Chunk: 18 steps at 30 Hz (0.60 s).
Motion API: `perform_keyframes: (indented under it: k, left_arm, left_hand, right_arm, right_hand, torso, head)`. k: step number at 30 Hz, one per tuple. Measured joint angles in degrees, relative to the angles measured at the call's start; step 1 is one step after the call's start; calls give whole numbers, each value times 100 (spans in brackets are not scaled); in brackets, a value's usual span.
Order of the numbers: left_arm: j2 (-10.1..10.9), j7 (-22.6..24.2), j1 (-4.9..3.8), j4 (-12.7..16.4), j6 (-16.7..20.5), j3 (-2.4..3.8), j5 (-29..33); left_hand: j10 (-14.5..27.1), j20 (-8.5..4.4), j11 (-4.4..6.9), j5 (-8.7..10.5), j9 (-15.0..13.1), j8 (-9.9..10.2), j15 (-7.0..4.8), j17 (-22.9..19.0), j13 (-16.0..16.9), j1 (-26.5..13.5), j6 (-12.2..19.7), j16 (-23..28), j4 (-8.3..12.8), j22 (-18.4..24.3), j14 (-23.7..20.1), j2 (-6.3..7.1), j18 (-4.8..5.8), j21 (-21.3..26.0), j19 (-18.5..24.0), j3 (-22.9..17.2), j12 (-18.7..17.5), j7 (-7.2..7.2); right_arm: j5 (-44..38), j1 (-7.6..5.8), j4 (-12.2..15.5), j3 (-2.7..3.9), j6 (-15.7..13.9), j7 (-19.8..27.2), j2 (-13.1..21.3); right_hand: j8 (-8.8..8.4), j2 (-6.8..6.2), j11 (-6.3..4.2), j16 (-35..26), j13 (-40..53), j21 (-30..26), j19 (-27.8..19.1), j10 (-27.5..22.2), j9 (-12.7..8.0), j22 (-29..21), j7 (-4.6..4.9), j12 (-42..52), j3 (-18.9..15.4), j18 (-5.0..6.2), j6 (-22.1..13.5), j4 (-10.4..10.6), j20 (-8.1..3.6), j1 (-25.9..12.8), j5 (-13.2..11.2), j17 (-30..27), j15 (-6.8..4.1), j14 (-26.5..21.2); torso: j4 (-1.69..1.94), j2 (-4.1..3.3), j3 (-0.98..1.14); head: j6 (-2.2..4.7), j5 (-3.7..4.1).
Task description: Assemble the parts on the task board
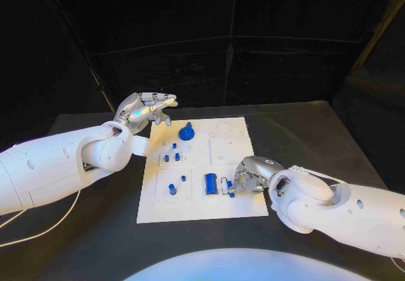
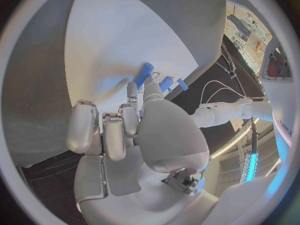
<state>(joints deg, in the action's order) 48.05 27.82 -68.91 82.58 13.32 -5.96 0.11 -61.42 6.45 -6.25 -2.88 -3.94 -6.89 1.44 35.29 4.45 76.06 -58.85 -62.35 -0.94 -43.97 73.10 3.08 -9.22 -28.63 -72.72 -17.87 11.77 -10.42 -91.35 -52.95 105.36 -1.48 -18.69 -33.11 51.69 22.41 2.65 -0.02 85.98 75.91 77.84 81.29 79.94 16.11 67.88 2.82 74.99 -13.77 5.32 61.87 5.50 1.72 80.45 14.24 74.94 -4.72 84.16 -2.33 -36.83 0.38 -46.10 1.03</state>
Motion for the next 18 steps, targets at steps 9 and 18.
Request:
perform_keyframes:
  k: [9,18]
  left_arm:
    - [-1,-4,0,-4,-6,0,0]
    - [-5,-10,0,-9,-16,-1,0]
  left_hand:
    - [0,0,0,0,0,0,0,0,0,0,0,0,0,0,0,0,0,0,0,0,0,0]
    - [21,0,-21,0,0,0,0,-12,0,0,0,0,0,-1,0,0,0,0,0,0,0,0]
  right_arm:
    - [-77,7,9,-8,-10,-28,16]
    - [-185,7,51,-6,-45,-45,48]
  right_hand:
    - [0,-79,0,-29,9,-23,0,0,18,-23,21,-67,-58,0,-54,66,0,-79,497,-1,1,0]
    - [0,-257,-71,-29,-127,-46,0,72,37,-37,45,-110,-178,1,-113,423,0,-441,1500,-1,-13,10]
  torso:
    - [0,-1,0]
    - [0,-1,1]
  head:
    - [3,10]
    - [2,28]
